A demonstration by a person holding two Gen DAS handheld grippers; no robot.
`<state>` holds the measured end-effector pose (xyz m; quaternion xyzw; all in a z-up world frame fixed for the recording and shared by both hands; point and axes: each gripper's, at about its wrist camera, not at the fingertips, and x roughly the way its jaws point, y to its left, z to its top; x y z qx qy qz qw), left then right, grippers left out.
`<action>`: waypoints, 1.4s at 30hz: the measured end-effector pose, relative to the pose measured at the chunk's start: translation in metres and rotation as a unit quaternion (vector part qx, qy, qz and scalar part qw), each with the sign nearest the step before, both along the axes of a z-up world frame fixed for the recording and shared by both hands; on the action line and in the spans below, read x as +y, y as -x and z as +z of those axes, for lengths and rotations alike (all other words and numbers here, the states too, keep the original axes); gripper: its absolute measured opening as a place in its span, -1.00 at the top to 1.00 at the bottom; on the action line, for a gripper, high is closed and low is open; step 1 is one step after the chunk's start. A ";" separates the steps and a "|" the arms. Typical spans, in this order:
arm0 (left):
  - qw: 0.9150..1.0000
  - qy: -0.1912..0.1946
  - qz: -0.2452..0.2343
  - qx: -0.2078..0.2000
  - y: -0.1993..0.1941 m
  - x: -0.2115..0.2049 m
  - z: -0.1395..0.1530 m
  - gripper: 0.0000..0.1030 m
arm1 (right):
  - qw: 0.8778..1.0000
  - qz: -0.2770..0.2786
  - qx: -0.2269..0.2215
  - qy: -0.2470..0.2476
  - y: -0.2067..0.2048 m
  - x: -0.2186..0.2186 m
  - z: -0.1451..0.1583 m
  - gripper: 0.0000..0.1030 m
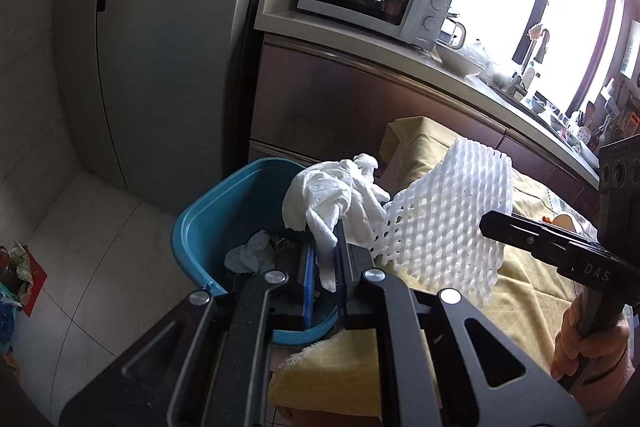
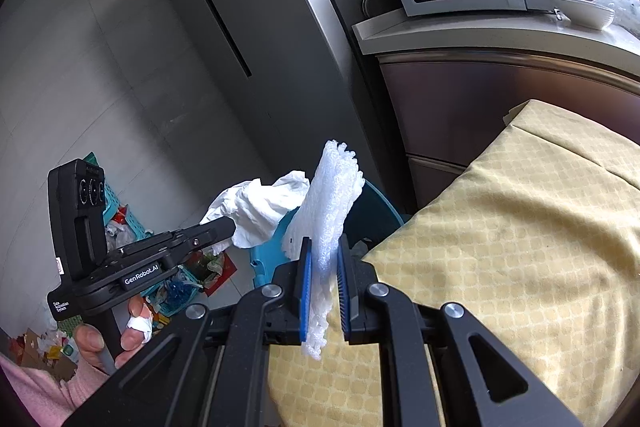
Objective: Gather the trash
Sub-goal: 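Carry the tissue with the left tool while the right tool carries the foam net to the bin, then open the left tool over the teal bin while the right tool opens too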
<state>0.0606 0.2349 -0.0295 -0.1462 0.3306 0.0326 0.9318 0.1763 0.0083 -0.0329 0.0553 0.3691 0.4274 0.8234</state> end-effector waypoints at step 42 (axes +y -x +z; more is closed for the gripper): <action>0.993 0.026 0.061 0.098 -0.069 0.052 -0.091 0.68 | 0.990 0.016 0.087 0.109 -0.062 0.117 -0.051 0.68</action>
